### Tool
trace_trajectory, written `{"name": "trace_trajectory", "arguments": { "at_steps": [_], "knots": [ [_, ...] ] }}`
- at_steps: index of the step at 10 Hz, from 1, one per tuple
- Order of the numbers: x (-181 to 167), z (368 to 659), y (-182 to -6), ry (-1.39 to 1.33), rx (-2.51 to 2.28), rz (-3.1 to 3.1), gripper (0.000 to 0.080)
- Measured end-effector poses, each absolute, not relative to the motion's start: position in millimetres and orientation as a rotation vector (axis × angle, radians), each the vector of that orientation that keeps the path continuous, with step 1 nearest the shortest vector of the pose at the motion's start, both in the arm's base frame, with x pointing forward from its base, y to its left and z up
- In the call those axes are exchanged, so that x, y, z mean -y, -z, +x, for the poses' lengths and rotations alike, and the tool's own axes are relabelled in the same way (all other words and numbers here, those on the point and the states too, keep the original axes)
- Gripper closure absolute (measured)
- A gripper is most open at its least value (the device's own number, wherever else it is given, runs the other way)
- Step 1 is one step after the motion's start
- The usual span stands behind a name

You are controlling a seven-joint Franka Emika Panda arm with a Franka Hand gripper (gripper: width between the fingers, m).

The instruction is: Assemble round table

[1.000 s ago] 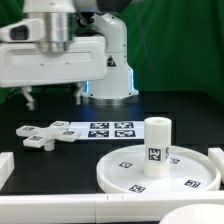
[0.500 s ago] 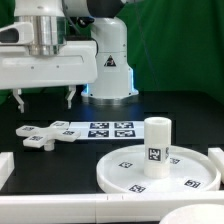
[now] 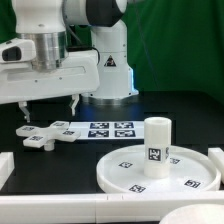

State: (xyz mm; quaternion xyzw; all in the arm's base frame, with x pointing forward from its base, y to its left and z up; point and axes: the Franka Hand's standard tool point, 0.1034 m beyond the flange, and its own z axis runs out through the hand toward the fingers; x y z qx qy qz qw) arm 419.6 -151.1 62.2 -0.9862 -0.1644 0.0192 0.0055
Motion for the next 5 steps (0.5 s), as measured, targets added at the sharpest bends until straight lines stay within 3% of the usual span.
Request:
{"name": "trace_trajectory", "arguments": {
  "at_steps": [5],
  "knots": [
    [154.1,419.7,-54.1,-0.081,0.553,-3.078,0.0151]
  ]
}}
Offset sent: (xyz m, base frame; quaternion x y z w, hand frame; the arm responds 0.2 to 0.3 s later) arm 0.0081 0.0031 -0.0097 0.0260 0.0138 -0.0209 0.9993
